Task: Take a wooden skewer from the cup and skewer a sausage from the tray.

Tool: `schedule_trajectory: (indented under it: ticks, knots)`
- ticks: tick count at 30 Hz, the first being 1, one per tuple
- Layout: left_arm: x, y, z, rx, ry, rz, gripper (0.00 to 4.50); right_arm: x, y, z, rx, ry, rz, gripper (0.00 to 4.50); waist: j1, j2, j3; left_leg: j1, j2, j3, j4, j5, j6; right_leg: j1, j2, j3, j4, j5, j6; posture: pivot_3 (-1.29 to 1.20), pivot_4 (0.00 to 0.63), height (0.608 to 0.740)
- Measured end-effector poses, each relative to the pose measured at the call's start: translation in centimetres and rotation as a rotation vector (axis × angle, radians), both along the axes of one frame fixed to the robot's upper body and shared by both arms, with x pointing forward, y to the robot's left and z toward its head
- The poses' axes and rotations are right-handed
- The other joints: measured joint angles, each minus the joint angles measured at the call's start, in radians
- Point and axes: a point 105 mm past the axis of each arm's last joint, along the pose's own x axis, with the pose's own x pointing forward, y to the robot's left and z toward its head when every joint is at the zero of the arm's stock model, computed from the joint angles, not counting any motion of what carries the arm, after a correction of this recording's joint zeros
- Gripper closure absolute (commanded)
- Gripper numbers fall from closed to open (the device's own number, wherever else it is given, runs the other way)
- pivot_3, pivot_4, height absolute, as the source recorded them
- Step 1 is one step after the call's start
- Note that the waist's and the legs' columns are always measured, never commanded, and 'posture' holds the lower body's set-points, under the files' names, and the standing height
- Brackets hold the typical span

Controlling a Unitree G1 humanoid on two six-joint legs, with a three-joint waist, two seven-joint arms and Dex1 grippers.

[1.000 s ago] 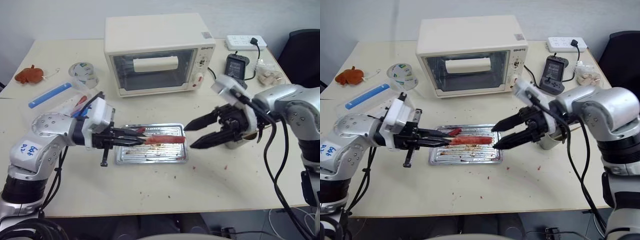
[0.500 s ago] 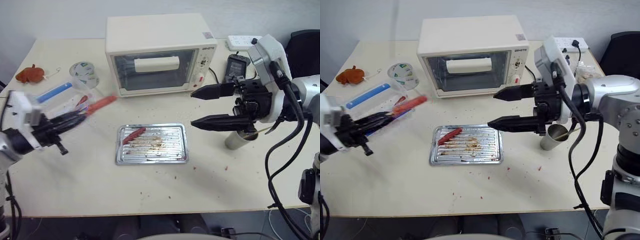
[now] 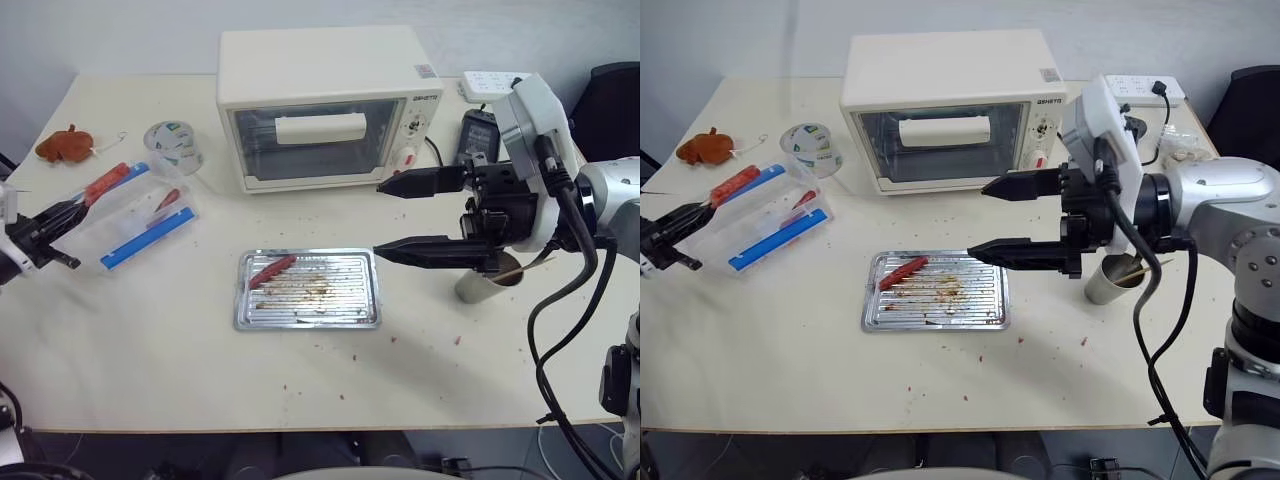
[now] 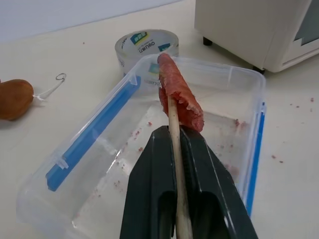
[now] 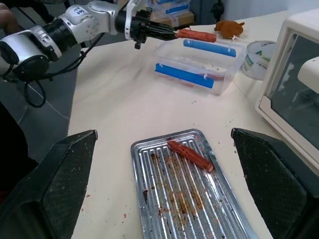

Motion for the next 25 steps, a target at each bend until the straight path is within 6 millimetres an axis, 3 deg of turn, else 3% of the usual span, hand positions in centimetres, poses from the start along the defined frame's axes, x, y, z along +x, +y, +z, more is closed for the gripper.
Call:
schedule_trajectory:
  ticks: [7,11,17,21,25]
  knots:
    - [0.7,0.3,0.0,0.003,0.005,-0.002,2.25,0.1,0.2,-0.1,0.0,-0.005,0.01,0.0,0.001,-0.001,0.0,-0.013,0.001,0.0,0.003,0.0,0.0,-0.015,-0.001,0.0,0.009,0.0,0.0,0.0,0.15,0.74]
    - [-1.1,1.3,0.6,-0.01,0.004,0.006,1.05,0.2,0.3,-0.6,-0.001,0.005,0.013,0.0,-0.004,-0.001,0.0,-0.015,0.001,0.0,0.004,0.0,0.0,-0.018,-0.001,-0.001,0.011,0.0,0.0,0.0,0.15,0.74]
    - [-7.0,2.2,3.4,-0.029,0.007,-0.004,1.05,0.8,-0.2,-0.5,0.003,-0.008,0.002,0.0,-0.01,-0.001,0.0,-0.014,0.001,0.0,0.003,0.0,0.0,-0.017,-0.004,-0.002,0.007,-0.001,-0.001,0.0,0.15,0.74]
    - [-10.8,3.0,4.3,-0.065,0.035,0.031,1.05,1.3,-0.3,-0.6,0.005,-0.009,0.003,0.0,-0.015,-0.001,0.0,-0.012,-0.001,0.001,0.003,0.0,0.0,-0.016,-0.013,-0.017,0.009,-0.001,-0.002,0.0,0.15,0.74]
    - [-12.6,3.3,4.9,-0.065,0.044,0.06,1.05,1.5,-0.3,-0.7,0.009,-0.014,0.009,0.0,-0.015,-0.001,0.0,-0.011,-0.003,0.001,0.004,0.001,0.001,-0.014,-0.014,-0.018,0.009,0.0,-0.003,0.0,0.15,0.74]
